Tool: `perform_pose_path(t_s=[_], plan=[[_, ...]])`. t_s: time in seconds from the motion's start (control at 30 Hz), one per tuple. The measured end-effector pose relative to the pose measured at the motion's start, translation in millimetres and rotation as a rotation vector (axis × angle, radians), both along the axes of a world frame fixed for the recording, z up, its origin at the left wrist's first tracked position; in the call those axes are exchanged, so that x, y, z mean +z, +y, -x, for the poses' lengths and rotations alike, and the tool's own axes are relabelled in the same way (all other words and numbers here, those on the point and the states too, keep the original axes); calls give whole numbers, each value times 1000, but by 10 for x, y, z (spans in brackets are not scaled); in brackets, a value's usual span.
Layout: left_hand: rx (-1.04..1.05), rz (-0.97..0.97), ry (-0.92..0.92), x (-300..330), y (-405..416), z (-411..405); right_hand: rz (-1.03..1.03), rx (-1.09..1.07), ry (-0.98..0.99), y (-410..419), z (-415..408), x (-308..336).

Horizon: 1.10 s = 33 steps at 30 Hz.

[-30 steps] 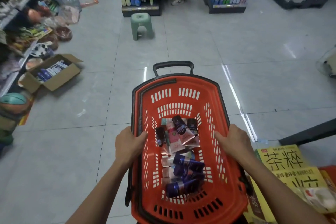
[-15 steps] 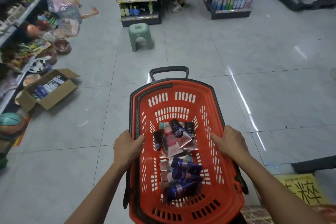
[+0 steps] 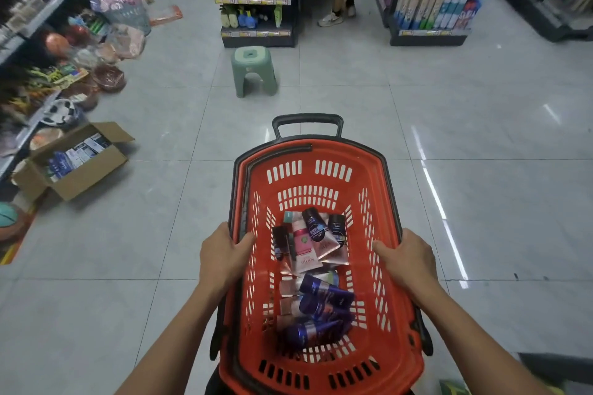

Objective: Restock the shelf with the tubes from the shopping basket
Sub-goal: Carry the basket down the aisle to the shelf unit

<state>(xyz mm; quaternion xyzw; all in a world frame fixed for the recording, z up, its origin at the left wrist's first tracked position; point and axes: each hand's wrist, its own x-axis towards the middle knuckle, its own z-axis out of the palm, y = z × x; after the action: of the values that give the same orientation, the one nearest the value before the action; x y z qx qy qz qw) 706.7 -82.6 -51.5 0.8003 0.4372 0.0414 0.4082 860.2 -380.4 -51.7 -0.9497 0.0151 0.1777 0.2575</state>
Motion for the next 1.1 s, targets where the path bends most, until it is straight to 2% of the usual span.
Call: perform_pose_path(t_s=[0.63, 0.9, 1.1], plan=[[-139, 58, -30, 149, 2448, -2608, -4, -95, -36, 2243, -2307, 159], [-129, 55, -25, 113, 2889, -3628, -29, -105, -27, 2702, -3242, 76], [-116, 25, -5, 58, 3028, -4649, -61, -87, -16, 2869, -4302, -56]])
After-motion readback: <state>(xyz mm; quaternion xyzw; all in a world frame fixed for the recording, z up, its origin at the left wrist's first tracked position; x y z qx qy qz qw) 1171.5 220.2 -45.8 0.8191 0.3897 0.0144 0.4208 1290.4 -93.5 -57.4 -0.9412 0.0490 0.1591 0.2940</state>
